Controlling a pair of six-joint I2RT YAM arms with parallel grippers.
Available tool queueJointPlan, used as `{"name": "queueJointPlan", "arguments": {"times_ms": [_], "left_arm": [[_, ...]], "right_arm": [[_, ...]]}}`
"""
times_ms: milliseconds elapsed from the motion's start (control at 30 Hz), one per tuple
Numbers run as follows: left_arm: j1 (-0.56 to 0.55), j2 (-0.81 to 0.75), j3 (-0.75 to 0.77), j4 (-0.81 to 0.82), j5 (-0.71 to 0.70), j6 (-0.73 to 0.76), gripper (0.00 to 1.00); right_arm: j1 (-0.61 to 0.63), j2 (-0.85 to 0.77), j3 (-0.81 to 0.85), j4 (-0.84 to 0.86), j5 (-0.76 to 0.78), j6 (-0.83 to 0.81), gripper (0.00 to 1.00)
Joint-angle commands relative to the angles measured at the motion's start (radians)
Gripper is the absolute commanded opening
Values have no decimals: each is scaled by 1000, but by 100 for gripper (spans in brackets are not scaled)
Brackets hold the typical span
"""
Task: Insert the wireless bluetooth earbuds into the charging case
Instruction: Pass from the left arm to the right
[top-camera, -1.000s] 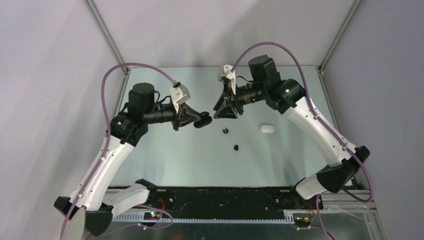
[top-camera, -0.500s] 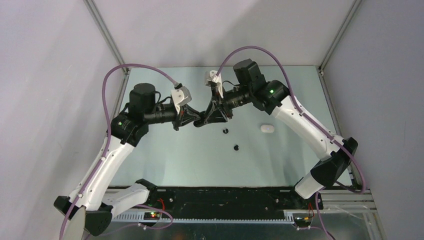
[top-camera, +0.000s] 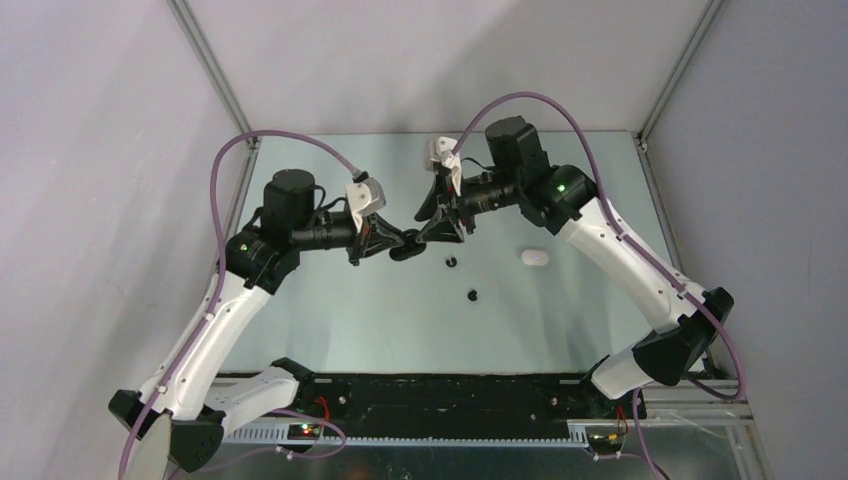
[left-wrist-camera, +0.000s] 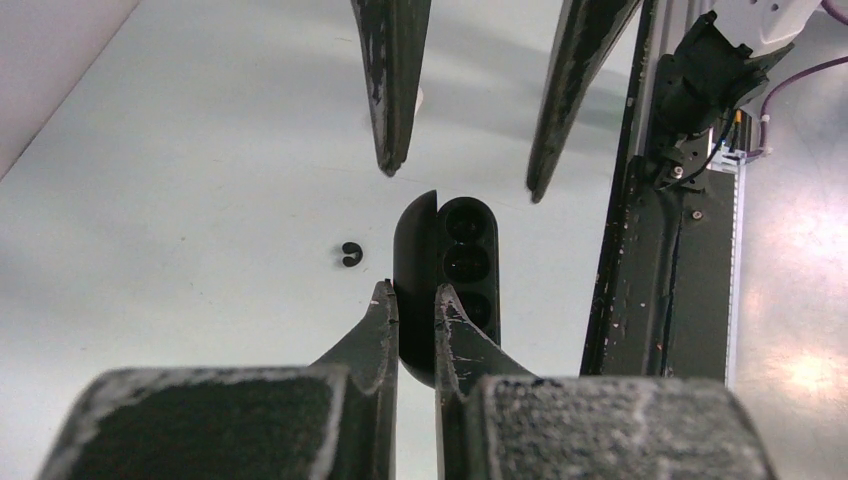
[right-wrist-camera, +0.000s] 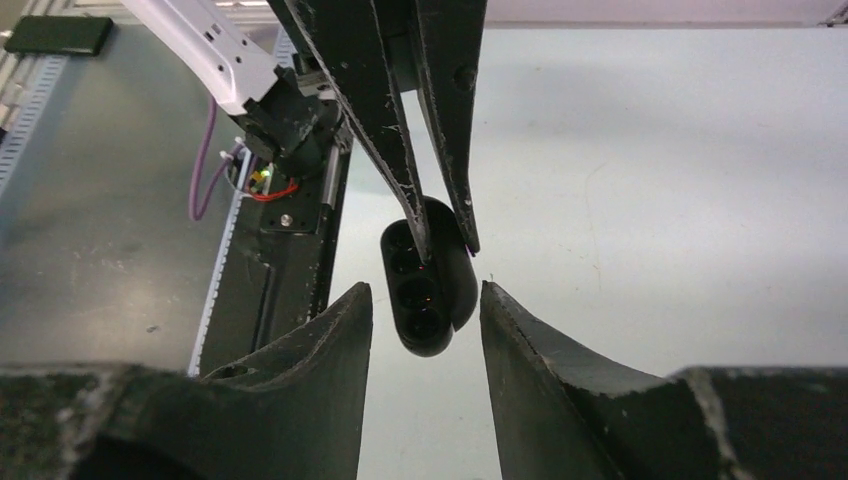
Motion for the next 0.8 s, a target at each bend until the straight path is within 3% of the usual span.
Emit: {"name": "queueJointPlan", "arguments": {"times_ms": [0, 100, 367, 633, 767], "left_arm": [[-6, -14, 32, 19, 47, 3, 0], [-8, -18, 37, 18, 49, 3, 0], [-10, -22, 39, 18, 42, 3, 0], [-13, -16, 49, 19, 43, -3, 0], [-13, -16, 49, 19, 40, -4, 0]], "right_arm": [[19, -13, -34, 47, 70, -46, 47], [19, 7, -26, 52, 81, -34, 45], [21, 16, -32, 56, 90, -28, 29], [36, 6, -55, 48, 112, -46, 35], [42, 3, -61, 42, 114, -56, 25]]}}
